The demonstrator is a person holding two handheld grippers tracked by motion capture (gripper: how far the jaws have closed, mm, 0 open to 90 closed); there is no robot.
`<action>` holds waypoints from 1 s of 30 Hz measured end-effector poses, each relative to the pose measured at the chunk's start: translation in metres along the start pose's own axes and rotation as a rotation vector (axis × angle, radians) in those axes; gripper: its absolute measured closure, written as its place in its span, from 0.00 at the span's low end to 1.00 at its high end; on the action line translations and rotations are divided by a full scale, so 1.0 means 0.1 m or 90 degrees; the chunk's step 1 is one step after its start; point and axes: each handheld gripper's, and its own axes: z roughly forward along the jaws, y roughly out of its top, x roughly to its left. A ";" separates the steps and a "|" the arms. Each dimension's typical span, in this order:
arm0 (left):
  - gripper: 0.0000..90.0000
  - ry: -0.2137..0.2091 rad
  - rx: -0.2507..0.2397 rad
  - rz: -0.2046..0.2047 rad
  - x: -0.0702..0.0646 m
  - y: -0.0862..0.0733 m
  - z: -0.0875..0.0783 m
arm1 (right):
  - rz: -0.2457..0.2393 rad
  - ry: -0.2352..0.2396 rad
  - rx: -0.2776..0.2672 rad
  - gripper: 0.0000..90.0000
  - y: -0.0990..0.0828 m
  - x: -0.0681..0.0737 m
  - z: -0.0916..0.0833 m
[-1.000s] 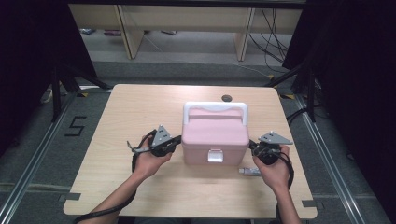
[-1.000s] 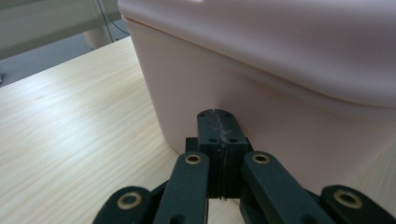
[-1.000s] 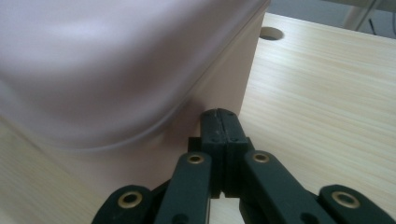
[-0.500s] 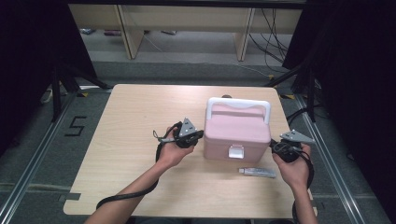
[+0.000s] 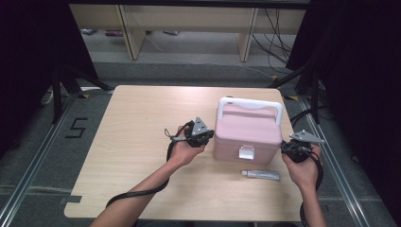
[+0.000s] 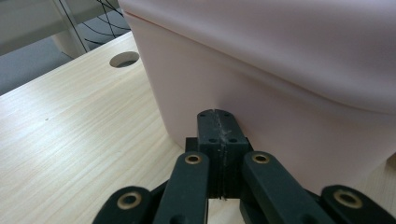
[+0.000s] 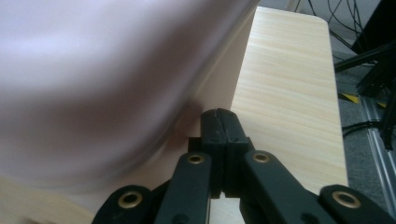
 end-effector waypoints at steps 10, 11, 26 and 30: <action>1.00 -0.004 -0.007 -0.009 -0.05 -0.01 0.01 | -0.007 0.007 -0.005 1.00 0.03 -0.12 0.04; 1.00 -0.004 -0.006 -0.009 -0.05 -0.01 0.01 | -0.008 0.006 -0.006 1.00 0.03 -0.12 0.04; 1.00 0.013 -0.003 -0.017 0.06 0.02 0.08 | -0.015 -0.003 -0.003 1.00 0.13 -0.14 0.17; 0.86 0.007 -0.014 -0.021 0.09 -0.01 0.03 | 0.009 0.000 0.004 0.98 0.12 -0.11 0.15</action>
